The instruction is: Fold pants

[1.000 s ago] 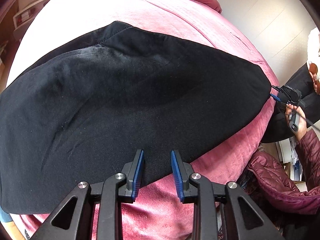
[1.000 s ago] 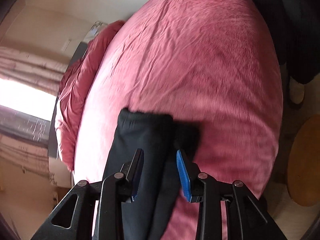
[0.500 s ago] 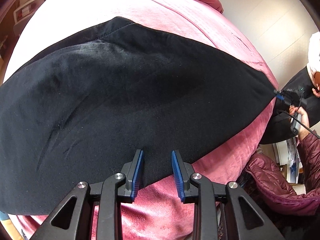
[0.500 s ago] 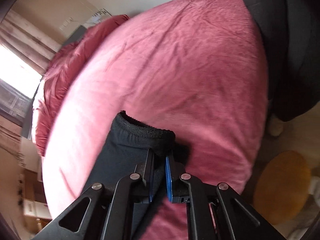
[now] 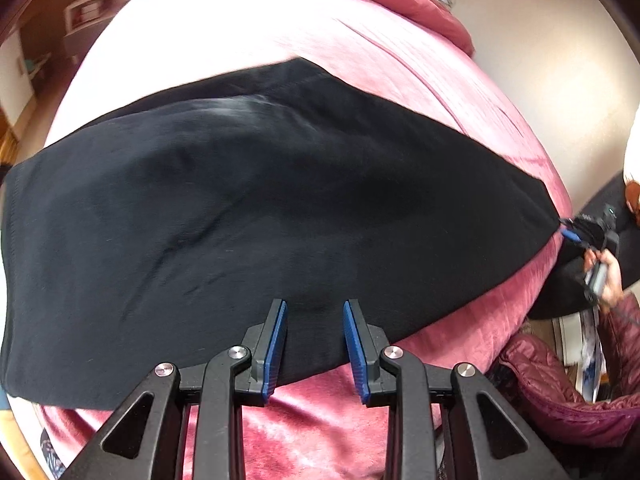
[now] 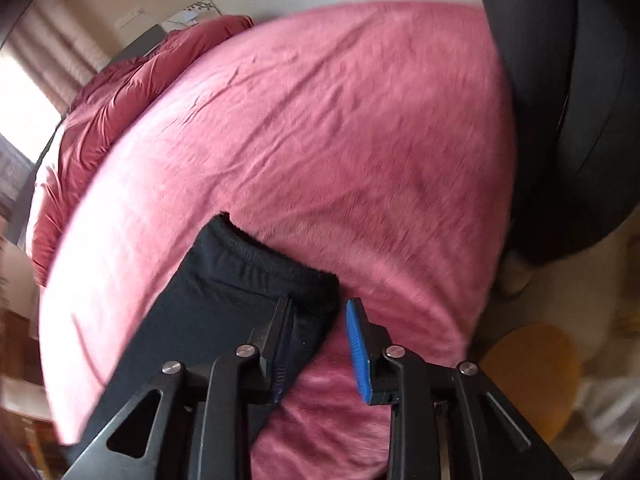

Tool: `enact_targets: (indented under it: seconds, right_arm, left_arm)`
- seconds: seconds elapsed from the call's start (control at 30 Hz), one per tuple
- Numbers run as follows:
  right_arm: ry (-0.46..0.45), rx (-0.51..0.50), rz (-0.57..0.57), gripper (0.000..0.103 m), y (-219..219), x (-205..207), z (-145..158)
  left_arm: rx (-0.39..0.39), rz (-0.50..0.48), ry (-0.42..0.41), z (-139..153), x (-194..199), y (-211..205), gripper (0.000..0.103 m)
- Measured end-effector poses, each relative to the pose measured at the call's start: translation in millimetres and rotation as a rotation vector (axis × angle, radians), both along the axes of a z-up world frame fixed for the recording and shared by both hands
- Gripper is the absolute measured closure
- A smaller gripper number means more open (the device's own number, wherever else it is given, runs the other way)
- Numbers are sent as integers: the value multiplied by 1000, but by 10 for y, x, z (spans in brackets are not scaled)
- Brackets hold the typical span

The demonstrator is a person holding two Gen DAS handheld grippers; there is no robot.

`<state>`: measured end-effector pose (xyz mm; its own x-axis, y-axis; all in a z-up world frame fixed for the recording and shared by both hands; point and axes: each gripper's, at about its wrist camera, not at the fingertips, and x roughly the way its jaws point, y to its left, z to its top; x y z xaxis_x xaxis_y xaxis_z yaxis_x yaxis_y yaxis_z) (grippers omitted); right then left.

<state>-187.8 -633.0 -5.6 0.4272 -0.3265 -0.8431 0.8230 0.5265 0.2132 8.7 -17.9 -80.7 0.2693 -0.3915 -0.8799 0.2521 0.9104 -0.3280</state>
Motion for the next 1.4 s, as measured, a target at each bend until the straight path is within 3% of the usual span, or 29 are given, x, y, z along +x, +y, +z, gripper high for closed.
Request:
enact_targets:
  seconds: [0.07, 0.13, 0.33, 0.57, 0.73, 0.93, 1.07, 1.13, 1.2, 1.27, 1.4]
  right_arm:
    - [-17, -44, 65, 72, 204, 110, 156]
    - [-65, 18, 222, 72, 478, 352, 205]
    - [-99, 186, 774, 72, 2011, 1436, 87]
    - [-97, 334, 1171, 72, 3713, 2522, 41]
    - [1, 387, 1276, 72, 4382, 3084, -191]
    - [120, 372, 1320, 72, 4611, 3406, -539]
    - [136, 355, 1388, 89, 4713, 3426, -493]
    - [139, 294, 1421, 97, 4802, 3363, -417]
    - [106, 208, 1424, 98, 4829, 3340, -286]
    - [61, 193, 1377, 99, 4774, 3411, -208]
    - [142, 151, 1343, 99, 4817, 3517, -508]
  left_arm:
    - [-19, 40, -17, 38, -8, 120, 74]
    - [-36, 83, -37, 62, -9, 244, 74]
    - [-43, 152, -62, 60, -9, 483, 74]
    - [-44, 164, -83, 76, -66, 524, 74]
    - [-45, 171, -99, 77, -40, 566, 74]
    - [-43, 170, -108, 81, -38, 638, 74]
    - [-35, 174, -108, 66, -43, 689, 74]
    - [-39, 174, -107, 61, -56, 727, 74]
    - [-12, 181, -97, 16, -48, 727, 74]
    - [4, 207, -67, -66, -20, 735, 74]
    - [-19, 245, -40, -132, 10, 803, 74]
